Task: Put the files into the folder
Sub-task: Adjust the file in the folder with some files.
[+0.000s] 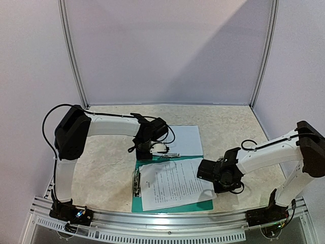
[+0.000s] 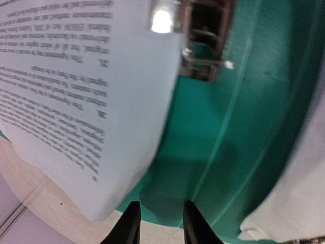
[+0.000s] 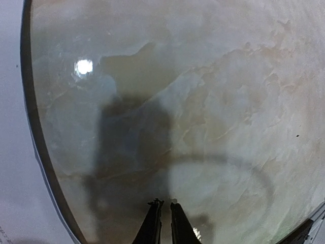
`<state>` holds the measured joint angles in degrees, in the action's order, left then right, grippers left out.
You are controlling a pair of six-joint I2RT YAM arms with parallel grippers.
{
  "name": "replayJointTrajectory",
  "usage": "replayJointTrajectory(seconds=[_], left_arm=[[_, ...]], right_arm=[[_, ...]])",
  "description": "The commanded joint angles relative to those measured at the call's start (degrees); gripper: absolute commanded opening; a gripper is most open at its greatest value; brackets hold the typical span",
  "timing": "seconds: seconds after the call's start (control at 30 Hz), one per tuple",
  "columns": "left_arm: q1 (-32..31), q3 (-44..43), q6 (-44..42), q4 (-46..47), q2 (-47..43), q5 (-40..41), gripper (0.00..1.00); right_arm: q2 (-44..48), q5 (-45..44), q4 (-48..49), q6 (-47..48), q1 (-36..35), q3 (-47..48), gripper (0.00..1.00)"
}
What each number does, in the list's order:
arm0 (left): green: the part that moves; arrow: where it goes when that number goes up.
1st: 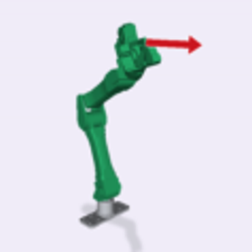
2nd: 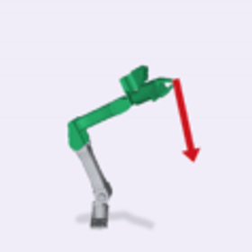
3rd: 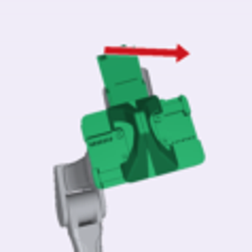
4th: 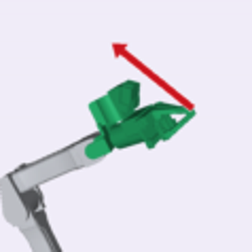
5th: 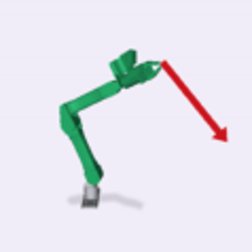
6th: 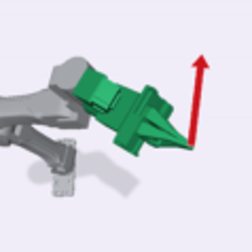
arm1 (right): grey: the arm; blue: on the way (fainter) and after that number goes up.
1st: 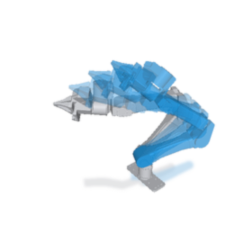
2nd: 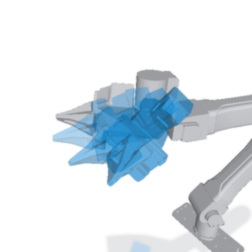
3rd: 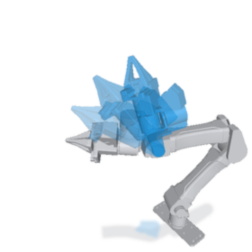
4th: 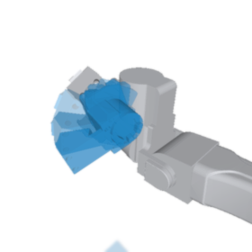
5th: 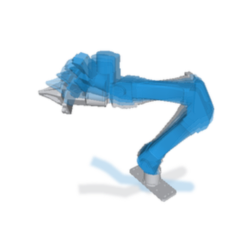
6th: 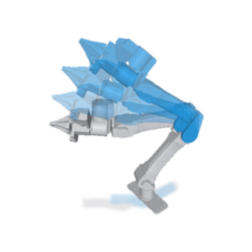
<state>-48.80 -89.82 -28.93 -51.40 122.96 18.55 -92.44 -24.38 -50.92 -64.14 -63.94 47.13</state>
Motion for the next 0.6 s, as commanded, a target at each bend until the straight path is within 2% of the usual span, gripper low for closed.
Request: replayJointTrajectory(seconds=[0.0,0.1,0.33,0.57], left_arm=[[1.26,1.88,0.71,-5.97,-4.80,-4.61,0.32],[3.47,6.04,1.25,-5.64,-8.96,-4.21,0.31],[7.76,16.15,2.35,-4.95,-16.97,-5.18,0.31],[7.49,24.29,4.36,-3.18,-15.27,-8.11,0.30]], right_arm=[[-5.66,2.45,2.70,2.16,-0.60,3.07,0.08],[-8.57,2.50,1.82,2.87,-1.73,4.87,0.06],[-7.48,5.08,5.96,1.83,-3.69,3.25,0.05],[-7.31,7.25,7.79,2.00,-5.92,4.32,0.04]])
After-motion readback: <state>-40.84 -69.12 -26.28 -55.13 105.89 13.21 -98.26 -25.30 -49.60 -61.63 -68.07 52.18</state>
